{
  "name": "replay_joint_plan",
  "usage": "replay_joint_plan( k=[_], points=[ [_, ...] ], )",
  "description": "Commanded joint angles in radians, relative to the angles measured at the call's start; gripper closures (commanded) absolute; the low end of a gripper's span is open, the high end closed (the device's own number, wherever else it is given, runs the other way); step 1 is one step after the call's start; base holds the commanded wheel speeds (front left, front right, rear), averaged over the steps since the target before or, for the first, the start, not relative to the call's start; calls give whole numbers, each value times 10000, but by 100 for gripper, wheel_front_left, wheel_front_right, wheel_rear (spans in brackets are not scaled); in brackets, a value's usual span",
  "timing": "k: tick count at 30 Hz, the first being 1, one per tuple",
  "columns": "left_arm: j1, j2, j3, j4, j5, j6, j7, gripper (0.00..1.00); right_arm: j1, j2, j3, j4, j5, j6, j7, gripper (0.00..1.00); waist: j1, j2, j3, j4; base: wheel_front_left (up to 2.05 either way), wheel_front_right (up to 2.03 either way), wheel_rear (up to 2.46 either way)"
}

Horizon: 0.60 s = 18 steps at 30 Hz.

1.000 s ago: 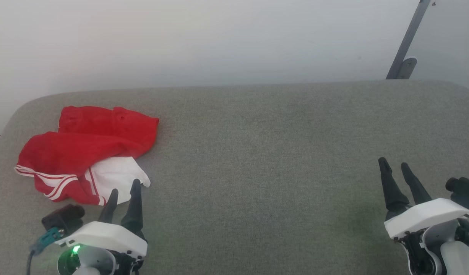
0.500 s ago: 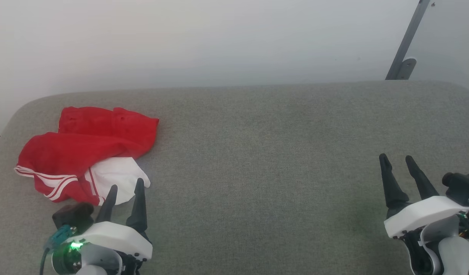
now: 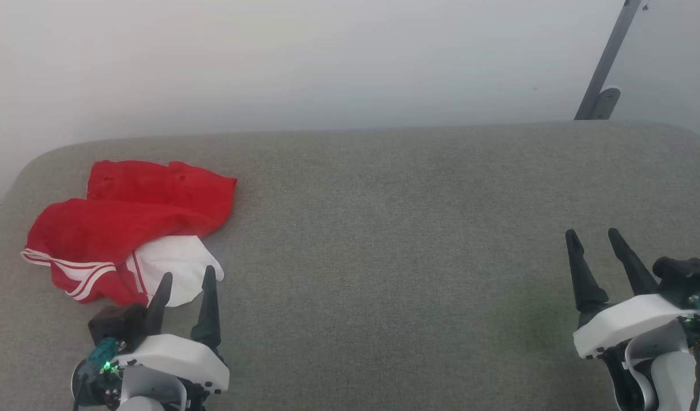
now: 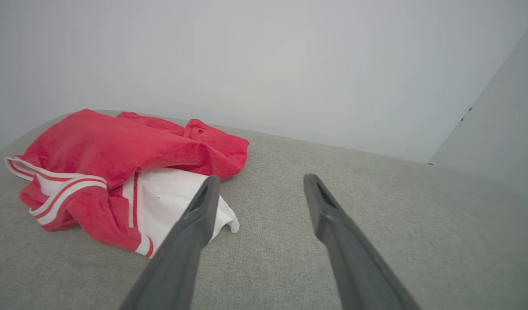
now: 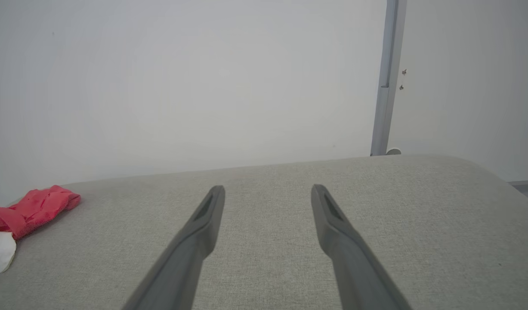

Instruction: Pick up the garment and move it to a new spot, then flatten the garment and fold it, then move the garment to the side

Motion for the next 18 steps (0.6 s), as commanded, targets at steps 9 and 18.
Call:
replay_joint_plan(
  k=[9,18],
  points=[
    [-101,24,80,23,859,-26,-277,0,-240,18,-162,12,-604,5,-309,0,0,-1,-23,-5,0,0,0],
    [-101,-54,248,308,1399,-205,-449,0,-231,-48,-180,65,-1067,6,-481,0,0,-1,-43,-7,0,0,0]
  ],
)
